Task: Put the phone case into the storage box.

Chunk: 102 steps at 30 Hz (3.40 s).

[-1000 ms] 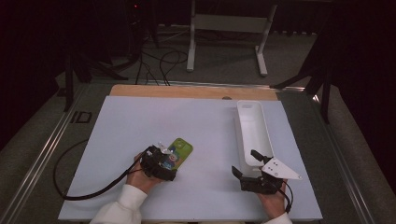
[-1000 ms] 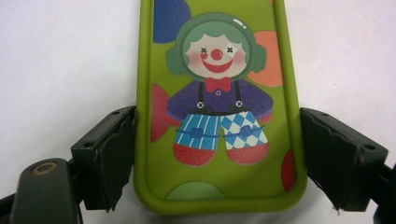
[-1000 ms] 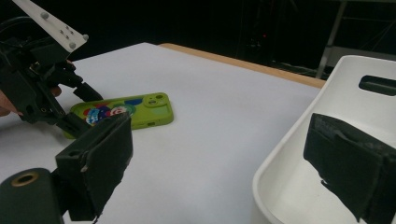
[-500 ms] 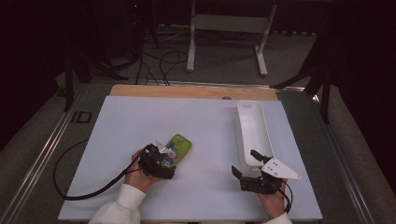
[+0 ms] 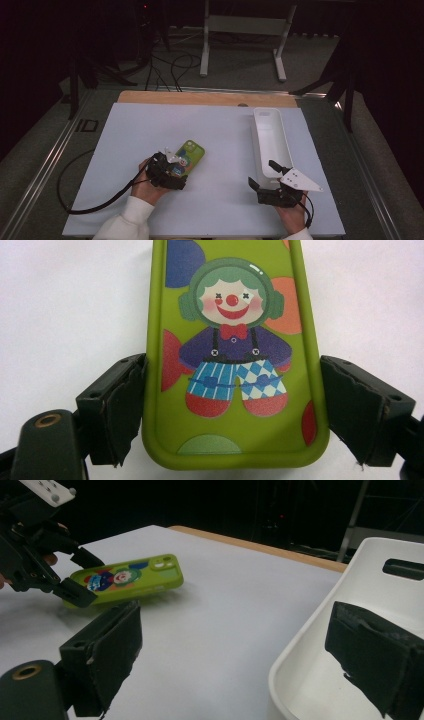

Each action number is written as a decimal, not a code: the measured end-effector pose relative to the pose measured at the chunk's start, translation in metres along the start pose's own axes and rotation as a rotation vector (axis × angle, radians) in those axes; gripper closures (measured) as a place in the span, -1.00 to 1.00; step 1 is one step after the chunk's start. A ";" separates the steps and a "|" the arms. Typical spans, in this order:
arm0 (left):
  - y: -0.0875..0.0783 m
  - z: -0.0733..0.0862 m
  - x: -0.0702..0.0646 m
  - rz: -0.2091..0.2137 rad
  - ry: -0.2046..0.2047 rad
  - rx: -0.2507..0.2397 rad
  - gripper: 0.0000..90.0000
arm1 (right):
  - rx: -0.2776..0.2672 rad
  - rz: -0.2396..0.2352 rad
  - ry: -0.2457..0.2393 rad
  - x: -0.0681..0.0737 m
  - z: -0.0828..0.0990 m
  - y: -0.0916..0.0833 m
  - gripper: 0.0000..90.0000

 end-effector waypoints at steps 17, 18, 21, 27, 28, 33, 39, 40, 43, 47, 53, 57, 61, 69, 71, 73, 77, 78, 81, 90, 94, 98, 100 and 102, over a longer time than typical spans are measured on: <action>-0.016 -0.010 -0.004 -0.021 0.045 -0.061 -0.65 | 0.010 0.002 0.020 0.000 -0.004 0.000 -0.82; -0.017 -0.010 -0.004 -0.021 0.046 -0.064 -0.65 | 0.009 0.001 0.021 0.000 -0.004 0.000 -0.82; -0.020 -0.012 -0.005 -0.022 0.055 -0.076 -0.65 | 0.010 0.000 0.021 -0.001 -0.005 0.000 -0.82; -0.024 -0.015 -0.007 -0.028 0.069 -0.108 -0.65 | 0.014 -0.003 0.030 0.000 -0.007 0.001 -0.82; -0.025 -0.015 -0.007 -0.026 0.071 -0.116 -0.65 | 0.015 -0.003 0.029 -0.001 -0.007 0.001 -0.82; -0.030 -0.017 -0.008 -0.031 0.088 -0.142 -0.65 | 0.017 -0.004 0.036 -0.001 -0.010 0.000 -0.82; -0.034 -0.019 -0.009 -0.041 0.112 -0.176 -0.65 | 0.031 -0.008 0.040 -0.002 -0.012 0.002 -0.82; -0.035 -0.020 -0.009 -0.042 0.119 -0.181 -0.65 | 0.035 -0.007 0.037 -0.002 -0.012 0.003 -0.82; -0.038 -0.022 -0.010 -0.043 0.132 -0.188 -0.65 | 0.044 -0.009 0.044 -0.002 -0.013 0.003 -0.82; -0.041 -0.025 -0.011 -0.042 0.150 -0.202 -0.65 | 0.050 -0.018 0.051 -0.005 -0.016 0.003 -0.82; -0.045 -0.025 -0.011 -0.039 0.184 -0.231 -0.65 | 0.050 -0.038 0.067 -0.011 -0.018 0.004 -0.82; -0.049 -0.026 -0.011 -0.029 0.203 -0.261 -0.65 | 0.053 -0.057 0.083 -0.014 -0.019 0.005 -0.82; -0.053 -0.028 -0.013 -0.013 0.228 -0.281 -0.65 | 0.061 -0.076 0.087 -0.015 -0.023 0.007 -0.82; -0.058 -0.030 -0.017 0.020 0.281 -0.311 -0.65 | 0.064 -0.122 0.115 -0.017 -0.030 0.011 -0.82; -0.059 -0.031 -0.018 0.023 0.290 -0.323 -0.65 | 0.065 -0.128 0.119 -0.017 -0.032 0.012 -0.82; -0.061 -0.032 -0.018 0.029 0.302 -0.327 -0.65 | 0.068 -0.133 0.119 -0.017 -0.034 0.013 -0.82; -0.061 -0.035 -0.019 0.037 0.311 -0.335 -0.65 | 0.081 -0.157 0.137 -0.018 -0.039 0.015 -0.82; -0.061 -0.035 -0.019 0.040 0.311 -0.340 -0.65 | 0.079 -0.159 0.137 -0.018 -0.041 0.016 -0.82; -0.061 -0.037 -0.020 0.043 0.320 -0.346 -0.65 | 0.081 -0.169 0.135 -0.019 -0.044 0.017 -0.82; -0.060 -0.043 -0.024 0.057 0.344 -0.362 -0.65 | 0.092 -0.192 0.138 -0.016 -0.055 0.022 -0.81; -0.059 -0.044 -0.025 0.060 0.354 -0.360 -0.65 | 0.102 -0.210 0.143 -0.014 -0.058 0.025 -0.81; -0.059 -0.046 -0.028 0.063 0.368 -0.366 -0.65 | 0.119 -0.219 0.131 -0.011 -0.060 0.029 -0.81; -0.059 -0.047 -0.030 0.064 0.374 -0.373 -0.65 | 0.123 -0.221 0.127 -0.009 -0.061 0.031 -0.81; -0.059 -0.048 -0.033 0.065 0.382 -0.377 -0.65 | 0.127 -0.220 0.128 -0.008 -0.063 0.033 -0.78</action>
Point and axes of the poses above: each handheld gripper's, and its own axes: y roughly forward along the jaws, z roughly out of its underside, x roughly to its left, the point moved 1 cm from there along y, roughly forward along the jaws, and after that the axes turned 11 degrees about z, right-handed, at the moved point
